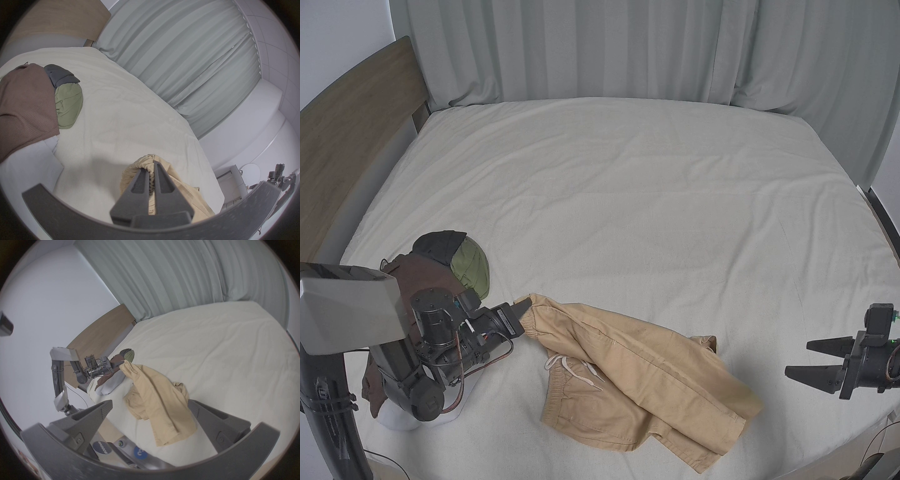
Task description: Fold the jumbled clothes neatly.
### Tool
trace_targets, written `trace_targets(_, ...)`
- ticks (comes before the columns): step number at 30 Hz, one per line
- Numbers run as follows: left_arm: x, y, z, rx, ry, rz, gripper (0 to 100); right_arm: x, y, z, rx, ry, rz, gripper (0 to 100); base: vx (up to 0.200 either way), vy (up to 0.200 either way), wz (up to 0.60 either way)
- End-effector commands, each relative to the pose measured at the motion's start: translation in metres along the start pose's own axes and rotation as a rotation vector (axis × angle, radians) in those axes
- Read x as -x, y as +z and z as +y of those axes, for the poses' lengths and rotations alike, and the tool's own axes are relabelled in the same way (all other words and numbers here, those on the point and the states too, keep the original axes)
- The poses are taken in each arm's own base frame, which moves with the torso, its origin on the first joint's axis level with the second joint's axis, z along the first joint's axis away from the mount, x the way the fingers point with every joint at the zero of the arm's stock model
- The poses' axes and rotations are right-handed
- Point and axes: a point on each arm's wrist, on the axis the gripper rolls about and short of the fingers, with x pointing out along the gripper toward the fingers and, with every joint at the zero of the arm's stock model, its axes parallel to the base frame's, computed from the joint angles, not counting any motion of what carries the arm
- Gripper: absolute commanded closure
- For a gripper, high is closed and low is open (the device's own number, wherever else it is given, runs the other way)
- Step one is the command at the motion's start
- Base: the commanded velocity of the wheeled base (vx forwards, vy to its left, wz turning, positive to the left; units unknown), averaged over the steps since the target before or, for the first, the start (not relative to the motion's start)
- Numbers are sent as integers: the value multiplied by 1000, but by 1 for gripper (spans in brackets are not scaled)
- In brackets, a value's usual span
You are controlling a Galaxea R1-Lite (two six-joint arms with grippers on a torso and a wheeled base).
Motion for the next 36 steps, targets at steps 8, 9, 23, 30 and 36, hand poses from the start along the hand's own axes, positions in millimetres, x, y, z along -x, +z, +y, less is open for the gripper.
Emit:
trace_targets(8,1,20,27,14,59,-63,100,-34,-7,-11,-151,16,116,0,0,0,0)
trace_targets(9,2,21,31,16,64,-63,100,-36,-8,-12,-155,18,129,0,0,0,0)
trace_targets(23,0,14,33,20,55,-26,100,-66,-21,-24,-304,0,227,0,0,0,0)
trace_targets(30,0,14,32,7,52,-30,100,-80,-33,-33,-345,-23,288,0,0,0,0)
trace_targets(36,0,13,31,6,51,-24,100,-86,-44,-38,-367,-40,332,0,0,0,0)
